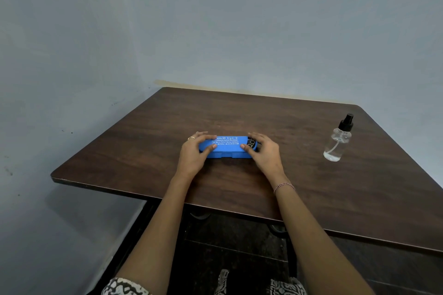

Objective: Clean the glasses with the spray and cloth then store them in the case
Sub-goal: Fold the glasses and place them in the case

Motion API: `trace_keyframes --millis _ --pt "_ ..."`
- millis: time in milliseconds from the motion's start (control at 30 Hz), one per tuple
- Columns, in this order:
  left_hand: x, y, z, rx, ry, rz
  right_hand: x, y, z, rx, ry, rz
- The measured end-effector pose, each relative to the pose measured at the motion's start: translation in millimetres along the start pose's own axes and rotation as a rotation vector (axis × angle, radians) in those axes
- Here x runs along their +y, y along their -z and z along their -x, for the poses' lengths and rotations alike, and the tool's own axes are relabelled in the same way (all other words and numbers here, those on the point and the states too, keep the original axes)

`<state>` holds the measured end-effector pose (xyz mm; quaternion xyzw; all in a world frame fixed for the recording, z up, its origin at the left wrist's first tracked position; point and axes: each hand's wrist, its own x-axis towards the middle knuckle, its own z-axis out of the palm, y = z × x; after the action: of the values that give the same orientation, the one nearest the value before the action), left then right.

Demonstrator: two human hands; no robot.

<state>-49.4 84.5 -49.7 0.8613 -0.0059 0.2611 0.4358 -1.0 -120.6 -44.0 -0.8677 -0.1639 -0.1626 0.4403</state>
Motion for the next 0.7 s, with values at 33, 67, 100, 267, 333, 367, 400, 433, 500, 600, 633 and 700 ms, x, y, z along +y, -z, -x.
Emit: trace_keyframes --millis 33,67,100,267,333,367,400,433,500,600,633,700 --pt "0.2 0.3 -0.1 0.001 0.006 0.003 0.2 -0.2 -0.4 0.002 -0.017 -0.025" --pt "0.3 0.6 -0.3 -0.001 0.011 0.002 0.1 -0.3 -0.4 0.005 -0.033 -0.049" --pt "0.4 0.8 -0.6 -0.004 0.012 0.002 0.0 -0.5 -0.2 0.009 -0.046 -0.067" --pt "2.3 1.3 -0.6 -0.006 0.016 -0.011 -0.1 -0.5 0.6 0.014 -0.081 -0.097" --pt "2.9 2.0 -0.5 -0.005 0.014 -0.040 -0.1 -0.1 0.5 0.011 -0.081 -0.093" --pt "2.8 2.1 -0.6 -0.004 0.011 -0.060 0.0 -0.1 0.3 0.009 -0.077 -0.087" --pt "2.4 2.3 -0.2 -0.003 0.010 -0.073 0.4 0.0 0.4 0.007 -0.074 -0.086" --pt "2.2 2.1 0.1 -0.002 0.011 -0.076 0.9 -0.2 0.6 0.006 -0.074 -0.088" --pt "2.3 1.2 0.2 0.004 0.013 -0.064 1.7 -0.4 1.1 0.007 -0.078 -0.096" --pt "2.4 0.2 -0.6 0.015 0.027 -0.067 1.8 -0.7 1.7 0.015 -0.092 -0.089" --pt "2.1 0.5 -0.7 0.030 0.048 -0.067 1.3 -0.8 2.1 0.021 -0.116 -0.090" --pt "2.0 1.5 0.0 0.084 0.125 -0.044 0.4 -0.4 3.1 0.033 -0.188 -0.109"
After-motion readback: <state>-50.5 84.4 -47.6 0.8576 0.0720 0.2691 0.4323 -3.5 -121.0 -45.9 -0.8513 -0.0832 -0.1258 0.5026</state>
